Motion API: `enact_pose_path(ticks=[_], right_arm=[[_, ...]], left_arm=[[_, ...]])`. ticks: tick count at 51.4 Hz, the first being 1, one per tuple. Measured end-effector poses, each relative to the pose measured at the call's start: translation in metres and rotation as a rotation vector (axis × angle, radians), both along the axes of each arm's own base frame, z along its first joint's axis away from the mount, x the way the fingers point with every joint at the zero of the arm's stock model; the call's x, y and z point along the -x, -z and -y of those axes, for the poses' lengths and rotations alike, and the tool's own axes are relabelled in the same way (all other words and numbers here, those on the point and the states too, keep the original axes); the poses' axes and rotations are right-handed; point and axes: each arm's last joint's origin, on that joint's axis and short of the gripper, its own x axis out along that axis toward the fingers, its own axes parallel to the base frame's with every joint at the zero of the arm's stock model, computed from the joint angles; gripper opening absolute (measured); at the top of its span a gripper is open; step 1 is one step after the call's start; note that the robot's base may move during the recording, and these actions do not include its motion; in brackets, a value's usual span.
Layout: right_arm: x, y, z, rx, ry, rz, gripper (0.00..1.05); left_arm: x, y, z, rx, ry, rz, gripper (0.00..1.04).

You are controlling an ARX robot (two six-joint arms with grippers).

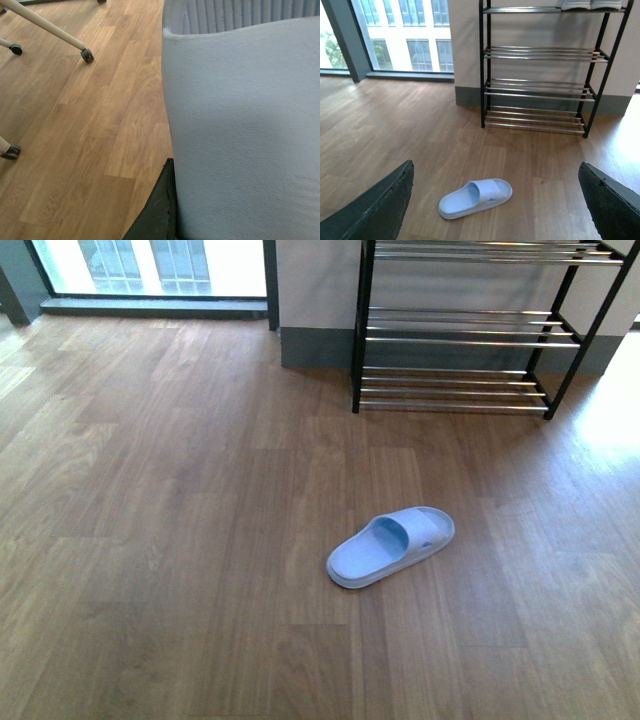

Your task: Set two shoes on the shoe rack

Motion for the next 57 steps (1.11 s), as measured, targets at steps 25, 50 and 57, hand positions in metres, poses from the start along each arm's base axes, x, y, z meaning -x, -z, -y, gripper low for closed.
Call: enact_pose_path(ticks=[25, 50, 57], right_arm=[[0.000, 0.000, 0.000, 0.000, -0.003, 0.000, 0.95], [-0.063, 0.017, -0.020, -0.048, -0.048, -0.222, 0.95], [-0.135, 0.052, -0.021, -0.013, -0.058, -0.491, 0.95]], left_arm=[[0.000, 0.000, 0.000, -0.001, -0.003, 0.000, 0.02], [0.000, 0.000, 0.000, 0.000, -0.002, 0.000, 0.02], [0.000, 0.000, 0.000, 0.000, -0.003, 0.000, 0.02]])
